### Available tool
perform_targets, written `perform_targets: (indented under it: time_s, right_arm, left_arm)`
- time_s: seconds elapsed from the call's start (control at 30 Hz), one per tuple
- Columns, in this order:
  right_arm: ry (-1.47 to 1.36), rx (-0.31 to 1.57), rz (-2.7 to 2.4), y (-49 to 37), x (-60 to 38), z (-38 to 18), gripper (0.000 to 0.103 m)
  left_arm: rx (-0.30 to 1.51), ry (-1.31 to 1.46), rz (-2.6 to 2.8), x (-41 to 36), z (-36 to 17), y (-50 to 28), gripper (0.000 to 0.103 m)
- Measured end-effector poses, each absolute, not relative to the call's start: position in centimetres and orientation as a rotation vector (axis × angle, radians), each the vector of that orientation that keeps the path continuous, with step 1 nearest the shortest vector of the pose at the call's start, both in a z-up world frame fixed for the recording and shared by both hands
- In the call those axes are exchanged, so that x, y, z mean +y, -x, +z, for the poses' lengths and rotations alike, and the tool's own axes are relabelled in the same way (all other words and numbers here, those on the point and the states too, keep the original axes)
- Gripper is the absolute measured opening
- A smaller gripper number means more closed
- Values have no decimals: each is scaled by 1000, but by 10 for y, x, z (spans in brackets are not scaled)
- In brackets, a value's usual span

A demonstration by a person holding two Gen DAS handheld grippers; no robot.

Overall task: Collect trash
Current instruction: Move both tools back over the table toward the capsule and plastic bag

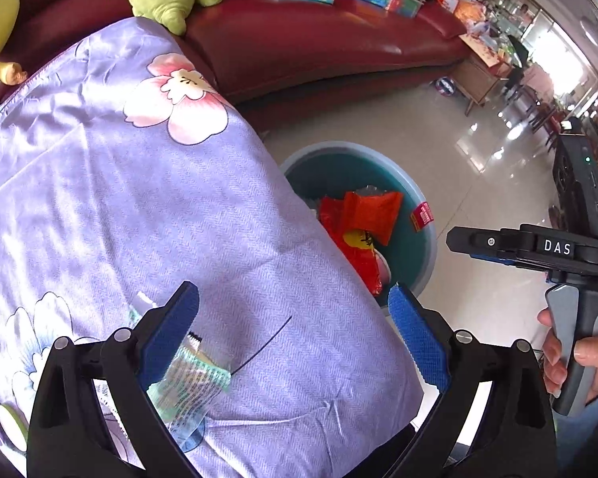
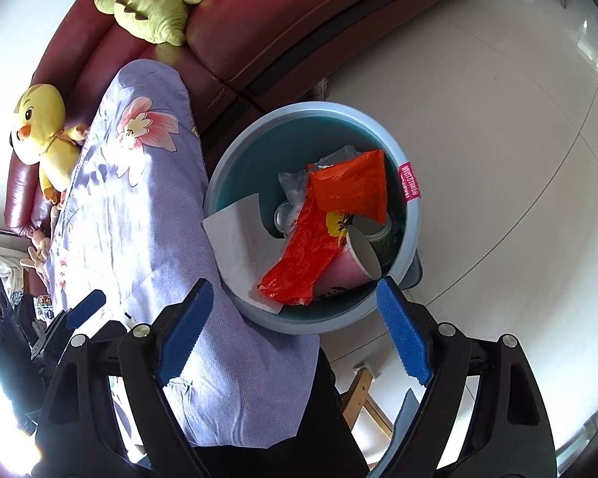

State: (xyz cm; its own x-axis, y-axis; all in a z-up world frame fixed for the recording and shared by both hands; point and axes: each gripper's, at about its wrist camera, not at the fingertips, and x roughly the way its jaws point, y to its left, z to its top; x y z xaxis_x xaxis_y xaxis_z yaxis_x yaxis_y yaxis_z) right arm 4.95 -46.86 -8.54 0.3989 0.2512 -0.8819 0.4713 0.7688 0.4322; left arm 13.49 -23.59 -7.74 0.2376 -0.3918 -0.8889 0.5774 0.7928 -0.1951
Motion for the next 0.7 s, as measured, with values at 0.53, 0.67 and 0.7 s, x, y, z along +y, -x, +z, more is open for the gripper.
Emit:
perform_targets:
  time_s: [0.53,0.67,0.7]
  right_arm:
    - [-622,1255,-14,-73,-364,-76,80]
    - [-597,1286,26,-81,-334,-78,80]
    - [-588,1294,35,-83,-325,-79,80]
  left_arm:
    - [1168,-82,-530,-118,-77,-128,97]
    - [1173,-70,-494,-88,-80,-125,97]
    - [1173,-69,-487,-82,-81,-123,97]
